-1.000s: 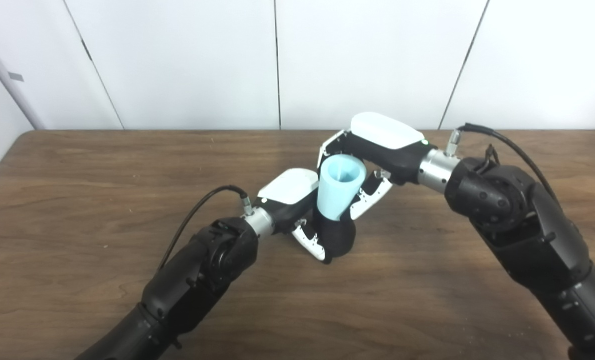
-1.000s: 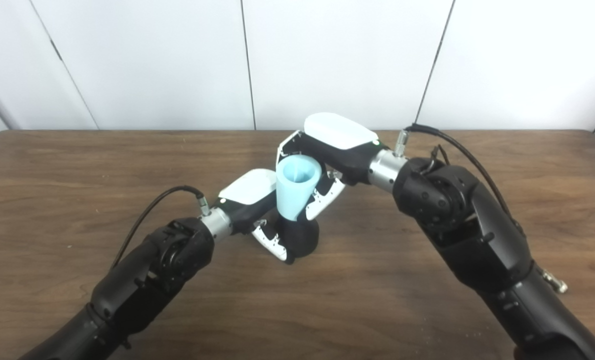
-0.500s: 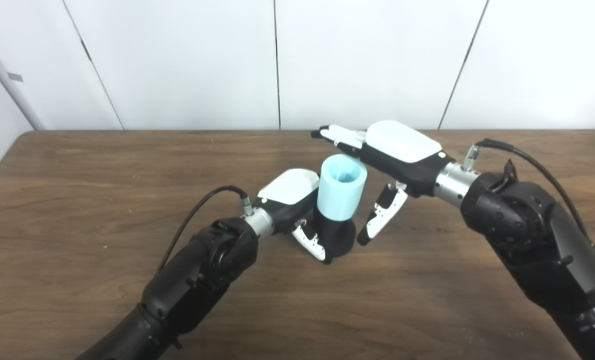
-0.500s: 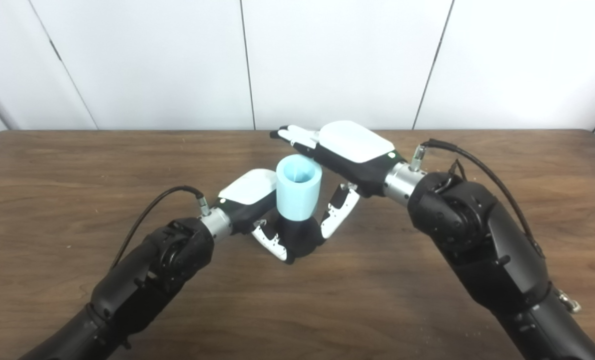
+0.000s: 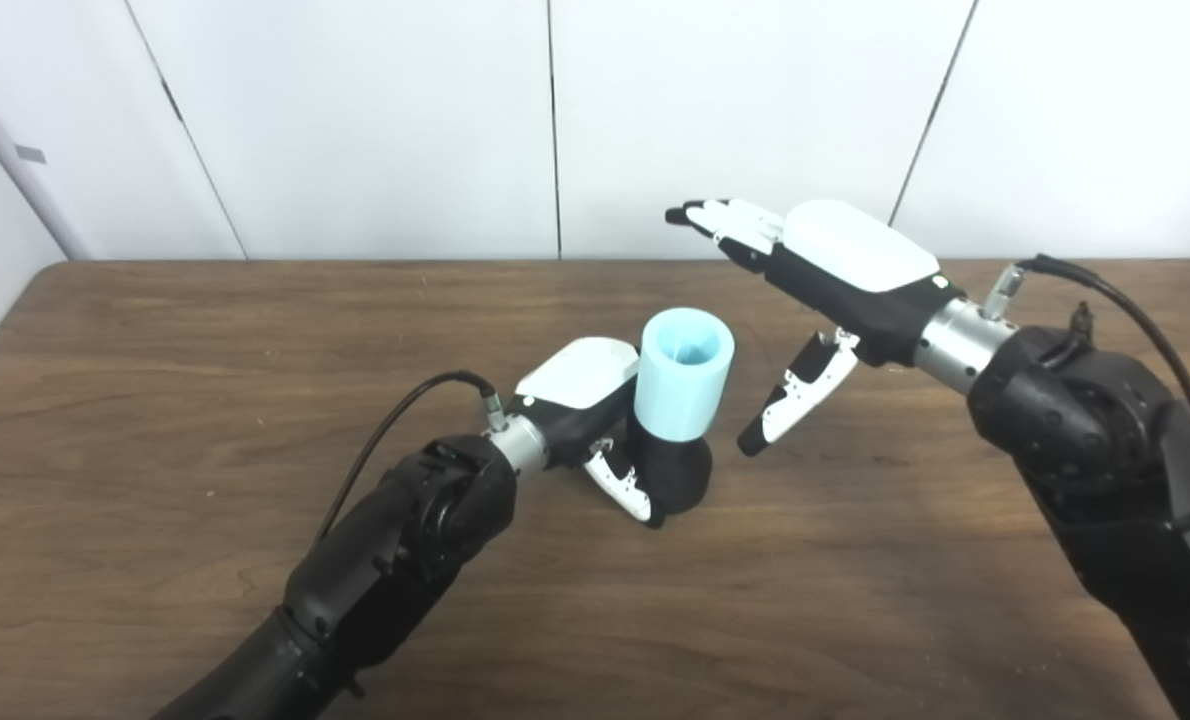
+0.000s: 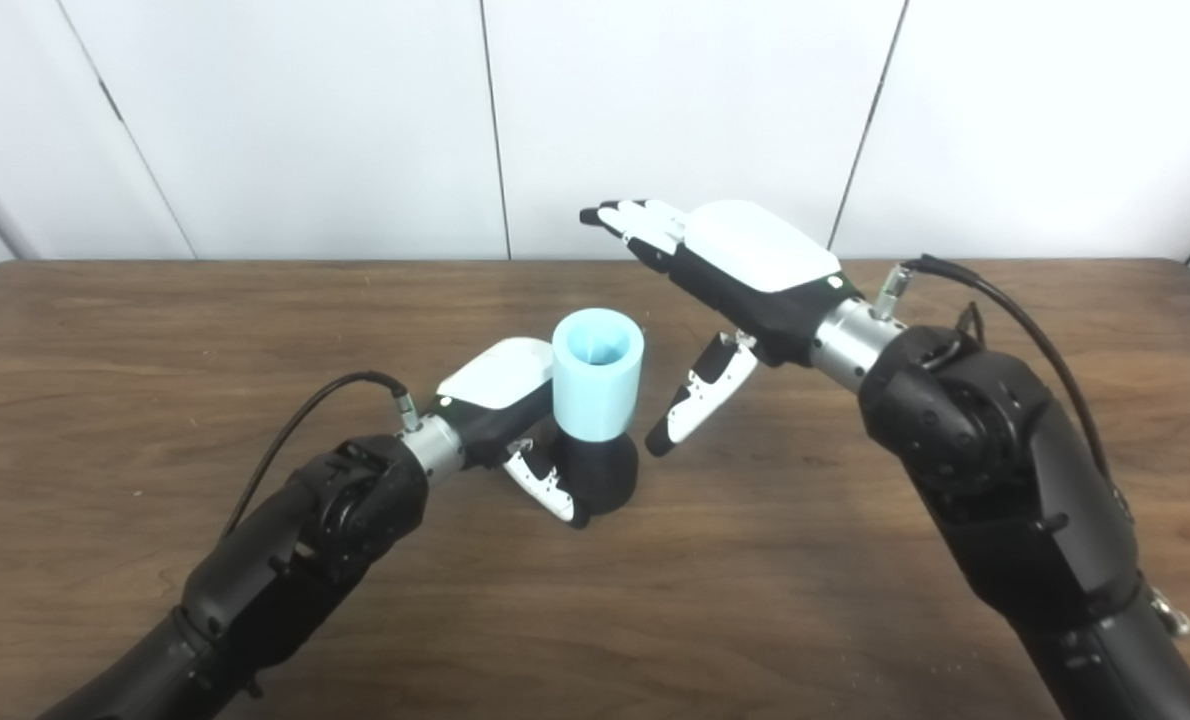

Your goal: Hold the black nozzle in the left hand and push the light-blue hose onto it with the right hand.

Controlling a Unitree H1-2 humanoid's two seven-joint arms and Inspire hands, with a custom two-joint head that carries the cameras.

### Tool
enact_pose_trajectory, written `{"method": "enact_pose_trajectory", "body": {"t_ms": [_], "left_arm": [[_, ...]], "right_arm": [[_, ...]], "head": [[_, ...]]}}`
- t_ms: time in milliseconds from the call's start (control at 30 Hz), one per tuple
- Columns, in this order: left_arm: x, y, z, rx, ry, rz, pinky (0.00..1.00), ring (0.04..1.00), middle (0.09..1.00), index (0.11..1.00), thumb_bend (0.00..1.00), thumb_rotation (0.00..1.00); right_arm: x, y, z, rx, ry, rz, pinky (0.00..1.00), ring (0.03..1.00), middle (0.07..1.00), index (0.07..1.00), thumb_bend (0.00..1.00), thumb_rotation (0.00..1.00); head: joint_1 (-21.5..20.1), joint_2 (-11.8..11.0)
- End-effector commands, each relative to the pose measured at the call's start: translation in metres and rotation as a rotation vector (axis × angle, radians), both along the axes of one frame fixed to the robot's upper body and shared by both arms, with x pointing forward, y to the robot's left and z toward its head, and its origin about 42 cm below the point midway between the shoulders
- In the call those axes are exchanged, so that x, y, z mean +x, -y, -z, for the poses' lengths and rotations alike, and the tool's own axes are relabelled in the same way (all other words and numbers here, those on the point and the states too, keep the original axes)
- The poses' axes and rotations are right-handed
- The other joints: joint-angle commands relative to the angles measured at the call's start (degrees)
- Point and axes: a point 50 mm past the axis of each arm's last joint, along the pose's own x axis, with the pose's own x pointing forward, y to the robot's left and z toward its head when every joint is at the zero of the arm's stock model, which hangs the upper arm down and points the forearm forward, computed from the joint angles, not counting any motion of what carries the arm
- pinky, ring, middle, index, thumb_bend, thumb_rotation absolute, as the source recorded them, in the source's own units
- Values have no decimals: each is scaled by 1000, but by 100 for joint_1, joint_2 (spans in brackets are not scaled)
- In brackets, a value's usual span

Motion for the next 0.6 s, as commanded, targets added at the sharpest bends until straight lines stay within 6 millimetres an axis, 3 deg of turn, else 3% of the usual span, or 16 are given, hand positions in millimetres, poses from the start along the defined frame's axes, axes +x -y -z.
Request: {"method": "enact_pose_trajectory", "body": {"t_ms": [0, 233, 567], "left_arm": [[-10, -3, 33, 100, -108, 12, 959, 589, 476, 489, 526, 0], [-9, -4, 34, 98, -100, 16, 958, 588, 474, 491, 526, 0], [-8, -5, 33, 105, -92, 18, 955, 587, 473, 492, 526, 0]], "right_arm": [[-8, 2, -21, 17, 103, -49, 925, 1000, 1000, 1000, 1000, 318], [-26, 4, -18, -43, 56, -204, 952, 1000, 1000, 1000, 1000, 371], [-26, 1, -13, -68, -22, -254, 993, 1000, 1000, 1000, 1000, 416]], "head": [[5, 5], [4, 13], [-1, 16]]}}
